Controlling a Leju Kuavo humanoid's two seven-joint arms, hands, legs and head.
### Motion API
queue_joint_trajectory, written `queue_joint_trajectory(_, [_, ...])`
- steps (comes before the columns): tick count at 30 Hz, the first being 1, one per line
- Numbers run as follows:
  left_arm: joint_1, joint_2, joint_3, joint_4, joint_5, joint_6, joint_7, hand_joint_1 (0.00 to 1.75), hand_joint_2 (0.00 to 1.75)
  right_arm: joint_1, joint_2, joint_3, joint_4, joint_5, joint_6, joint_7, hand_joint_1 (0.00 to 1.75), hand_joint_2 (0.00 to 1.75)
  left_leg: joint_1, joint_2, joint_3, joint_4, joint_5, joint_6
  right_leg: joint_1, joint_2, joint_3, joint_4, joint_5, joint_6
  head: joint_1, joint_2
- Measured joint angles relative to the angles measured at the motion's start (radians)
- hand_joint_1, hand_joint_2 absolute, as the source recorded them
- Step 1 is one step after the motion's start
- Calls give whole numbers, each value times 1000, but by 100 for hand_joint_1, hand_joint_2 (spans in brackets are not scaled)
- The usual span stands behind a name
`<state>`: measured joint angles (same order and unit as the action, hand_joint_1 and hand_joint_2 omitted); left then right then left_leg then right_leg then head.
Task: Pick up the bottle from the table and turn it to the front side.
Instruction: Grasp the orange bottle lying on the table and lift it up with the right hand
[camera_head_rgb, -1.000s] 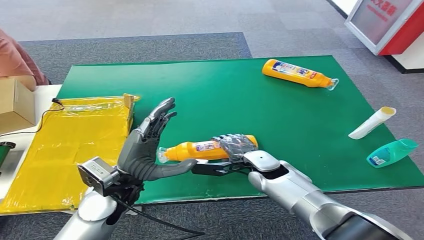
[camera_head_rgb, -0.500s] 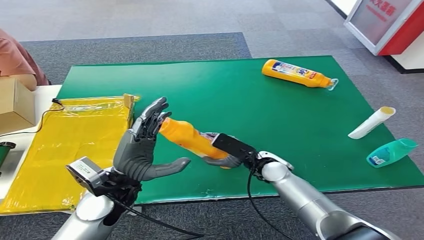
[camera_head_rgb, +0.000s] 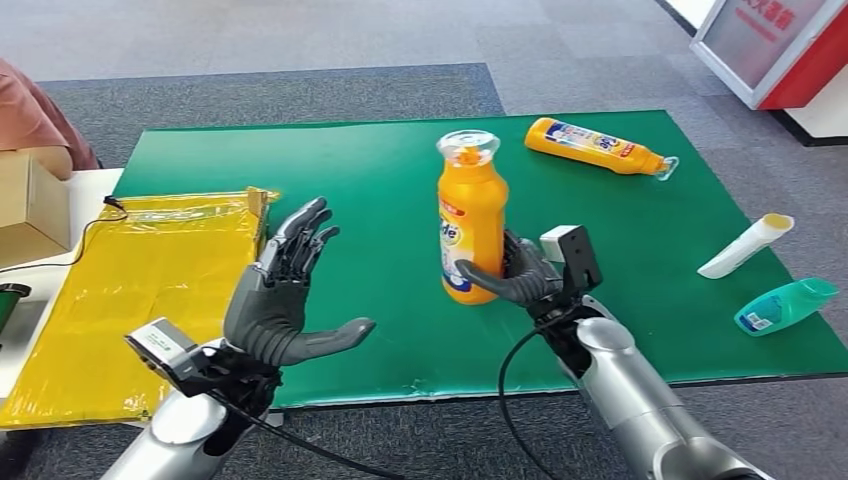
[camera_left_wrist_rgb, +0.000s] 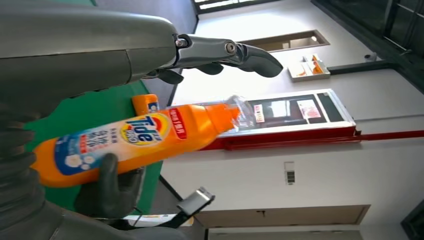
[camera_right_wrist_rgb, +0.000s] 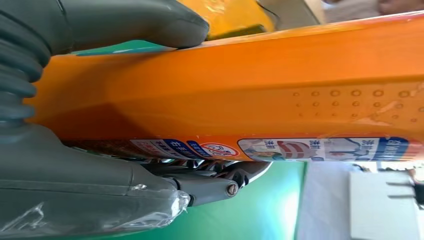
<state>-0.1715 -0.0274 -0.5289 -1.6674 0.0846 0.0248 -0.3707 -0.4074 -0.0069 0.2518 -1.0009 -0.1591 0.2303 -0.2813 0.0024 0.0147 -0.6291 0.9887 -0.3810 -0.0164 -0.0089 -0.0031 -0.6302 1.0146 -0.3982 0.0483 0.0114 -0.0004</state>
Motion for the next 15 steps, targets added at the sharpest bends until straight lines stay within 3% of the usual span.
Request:
queue_joint_trajectory(7, [12, 14, -1, 0, 48, 41, -9, 0, 175, 42, 5, -40, -104, -29, -88, -46, 175, 175, 0, 0, 0, 0, 0, 0, 0, 0, 0, 0, 0, 0, 0, 0])
queue_joint_trajectory(11, [24, 16, 50, 0, 243, 9, 18, 0, 175, 97, 18, -38, -237, 90, -175, -128, 175, 175, 0, 0, -1, 0, 0, 0, 0, 0, -1, 0, 0, 0, 0, 0])
queue_joint_trajectory(15, [24, 17, 100, 1, 332, -10, 61, 0, 175, 139, 29, -14, -353, 221, -274, -177, 175, 175, 0, 0, -1, 0, 0, 0, 0, 0, -1, 0, -1, -1, 0, 0])
